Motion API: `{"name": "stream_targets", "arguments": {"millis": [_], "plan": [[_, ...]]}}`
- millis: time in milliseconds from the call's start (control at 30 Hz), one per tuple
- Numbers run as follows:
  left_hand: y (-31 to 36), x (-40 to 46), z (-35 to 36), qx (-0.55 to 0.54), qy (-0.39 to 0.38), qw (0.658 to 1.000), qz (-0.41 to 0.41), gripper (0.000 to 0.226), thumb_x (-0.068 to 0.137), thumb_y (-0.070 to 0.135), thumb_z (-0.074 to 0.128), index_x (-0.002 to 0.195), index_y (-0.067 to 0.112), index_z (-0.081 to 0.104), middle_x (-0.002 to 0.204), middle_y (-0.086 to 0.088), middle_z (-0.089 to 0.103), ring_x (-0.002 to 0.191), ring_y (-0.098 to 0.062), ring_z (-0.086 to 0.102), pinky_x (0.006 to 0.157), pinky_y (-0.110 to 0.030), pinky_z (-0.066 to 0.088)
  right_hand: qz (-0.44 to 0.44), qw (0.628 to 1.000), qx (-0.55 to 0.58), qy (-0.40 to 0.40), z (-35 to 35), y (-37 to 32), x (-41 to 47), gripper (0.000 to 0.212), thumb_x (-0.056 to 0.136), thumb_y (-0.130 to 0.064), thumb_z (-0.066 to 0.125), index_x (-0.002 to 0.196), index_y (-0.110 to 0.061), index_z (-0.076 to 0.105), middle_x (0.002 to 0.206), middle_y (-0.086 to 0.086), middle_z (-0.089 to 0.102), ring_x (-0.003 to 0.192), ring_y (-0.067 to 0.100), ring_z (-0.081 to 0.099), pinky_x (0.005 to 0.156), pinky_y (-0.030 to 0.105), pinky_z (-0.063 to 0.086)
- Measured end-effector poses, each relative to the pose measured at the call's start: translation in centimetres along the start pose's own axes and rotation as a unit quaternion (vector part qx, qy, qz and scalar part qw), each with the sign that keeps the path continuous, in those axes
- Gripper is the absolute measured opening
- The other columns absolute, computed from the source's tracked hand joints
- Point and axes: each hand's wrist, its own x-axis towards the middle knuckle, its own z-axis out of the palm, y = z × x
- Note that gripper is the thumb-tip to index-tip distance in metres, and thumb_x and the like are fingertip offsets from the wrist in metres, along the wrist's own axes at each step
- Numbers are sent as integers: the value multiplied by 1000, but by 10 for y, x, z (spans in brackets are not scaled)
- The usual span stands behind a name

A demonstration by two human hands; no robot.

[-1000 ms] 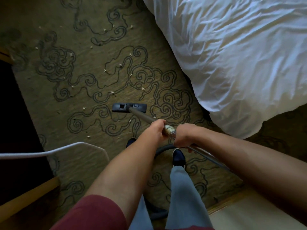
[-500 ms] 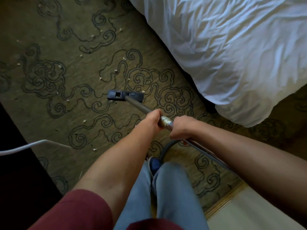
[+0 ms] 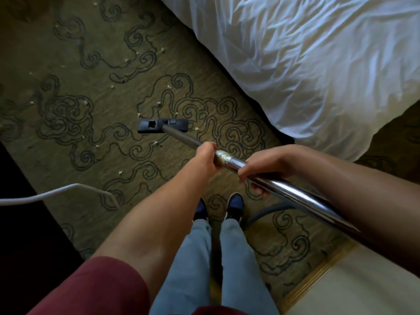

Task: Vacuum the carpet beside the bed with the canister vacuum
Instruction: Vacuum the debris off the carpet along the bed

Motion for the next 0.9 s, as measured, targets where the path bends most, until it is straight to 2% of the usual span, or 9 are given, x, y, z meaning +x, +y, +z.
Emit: {"name": "stream_targets", "arguments": {"millis": [100,233,400,467,567,667,733,833,900], "plan": [[-3,1,-6,-52,22,998,22,41,99,16,53,139,5,47,93,-14,59,77,-29,62,41,-35,55,-14,1000,4,-12,8,13,-9,49,78,-29,73,115,-7,51,76,18,62,70,33,62,74,48,57],[-19,-13,-5,-72,52,995,46,48,99,18,54,144,6,45,94,-12,59,77,-27,63,51,-37,55,-57,998,8,18,18,36,-27,39,79,-16,73,109,1,55,65,13,60,55,26,62,55,38,56],[-70,-27,16,-83,103,990,57,47,96,24,59,139,5,50,104,-14,62,77,-26,64,49,-31,54,-85,995,12,49,32,87,-35,35,80,-14,70,106,4,55,63,14,63,47,24,62,47,32,53],[-98,-24,31,-83,115,988,57,49,95,25,60,139,4,51,108,-14,64,77,-26,65,54,-33,55,-77,996,6,45,35,120,-29,37,81,-17,70,108,2,54,68,15,65,49,23,63,48,32,53],[-144,-15,63,-92,114,989,35,49,98,26,57,141,4,50,122,-17,66,83,-29,67,73,-41,60,-68,996,-3,49,34,169,-20,39,83,-21,70,110,0,52,71,16,66,49,22,64,49,33,54],[-182,-11,93,-98,123,987,22,48,100,26,54,143,4,49,119,-16,66,89,-29,66,88,-45,59,-46,996,-28,67,34,204,-19,34,84,-22,69,104,-1,51,70,16,66,46,24,64,48,34,55],[-204,-11,107,-96,116,989,7,48,101,27,54,143,5,51,125,-15,66,98,-30,66,96,-47,57,-29,996,-45,73,32,223,-20,31,84,-22,69,98,-2,51,64,15,67,45,25,64,48,34,55],[-225,-13,118,-109,116,987,-6,47,100,29,56,141,5,51,131,-17,65,109,-32,68,99,-47,56,-5,994,-80,79,33,240,-28,28,83,-23,68,95,-3,53,55,12,67,43,24,65,46,31,53],[-233,-14,117,-125,109,986,-19,46,101,28,57,140,5,50,127,-17,65,100,-31,68,93,-44,58,8,992,-90,85,36,244,-33,31,83,-24,69,100,-4,53,62,13,70,45,23,67,45,31,54]]}}
